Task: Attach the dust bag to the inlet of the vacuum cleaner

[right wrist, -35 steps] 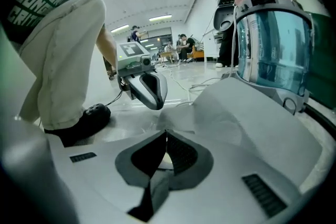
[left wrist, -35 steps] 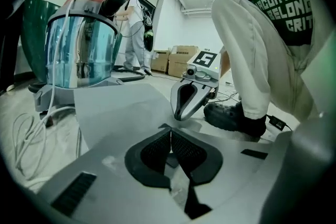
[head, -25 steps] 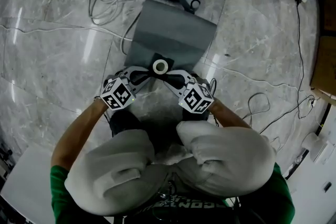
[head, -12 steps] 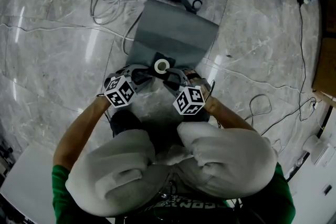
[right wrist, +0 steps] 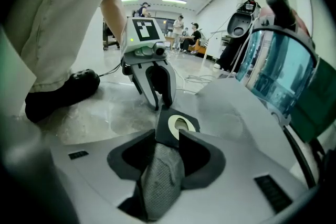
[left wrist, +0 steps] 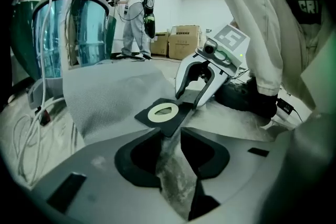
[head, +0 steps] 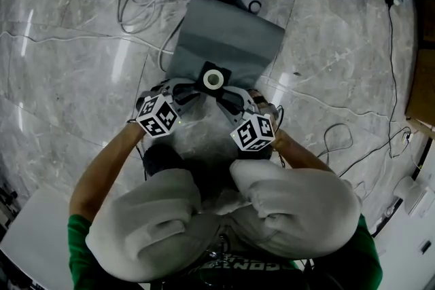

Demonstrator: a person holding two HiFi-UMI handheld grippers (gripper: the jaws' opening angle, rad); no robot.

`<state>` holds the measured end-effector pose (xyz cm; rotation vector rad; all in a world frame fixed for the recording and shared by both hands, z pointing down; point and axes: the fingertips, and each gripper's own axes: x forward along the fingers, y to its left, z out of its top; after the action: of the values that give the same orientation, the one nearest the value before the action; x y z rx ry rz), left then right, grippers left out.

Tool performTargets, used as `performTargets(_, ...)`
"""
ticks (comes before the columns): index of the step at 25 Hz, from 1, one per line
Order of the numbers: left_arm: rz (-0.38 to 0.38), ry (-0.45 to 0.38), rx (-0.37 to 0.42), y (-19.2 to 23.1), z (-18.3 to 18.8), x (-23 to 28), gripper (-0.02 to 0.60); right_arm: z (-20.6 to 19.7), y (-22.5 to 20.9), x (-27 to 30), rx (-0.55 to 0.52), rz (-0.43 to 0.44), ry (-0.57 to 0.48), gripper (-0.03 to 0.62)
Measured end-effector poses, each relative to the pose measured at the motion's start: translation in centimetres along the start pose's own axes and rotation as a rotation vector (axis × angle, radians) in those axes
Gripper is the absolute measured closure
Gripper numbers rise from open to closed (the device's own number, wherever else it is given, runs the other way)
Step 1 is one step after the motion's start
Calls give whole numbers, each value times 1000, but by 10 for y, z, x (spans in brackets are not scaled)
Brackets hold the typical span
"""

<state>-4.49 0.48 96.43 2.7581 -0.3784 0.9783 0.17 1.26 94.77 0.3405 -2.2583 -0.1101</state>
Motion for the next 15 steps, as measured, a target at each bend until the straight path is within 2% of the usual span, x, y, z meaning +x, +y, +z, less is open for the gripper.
performTargets(5, 49, -31, 60, 20, 27, -8, 468, 16, -21, -18, 2, -82, -59, 525)
performTargets(9, 77, -37, 153, 33, 51, -10, 468, 22, -39, -27, 24, -126, -76, 540)
performTargets(15, 95, -39, 231, 50, 77, -14, 468, 22, -55, -33, 45, -135, -91, 544)
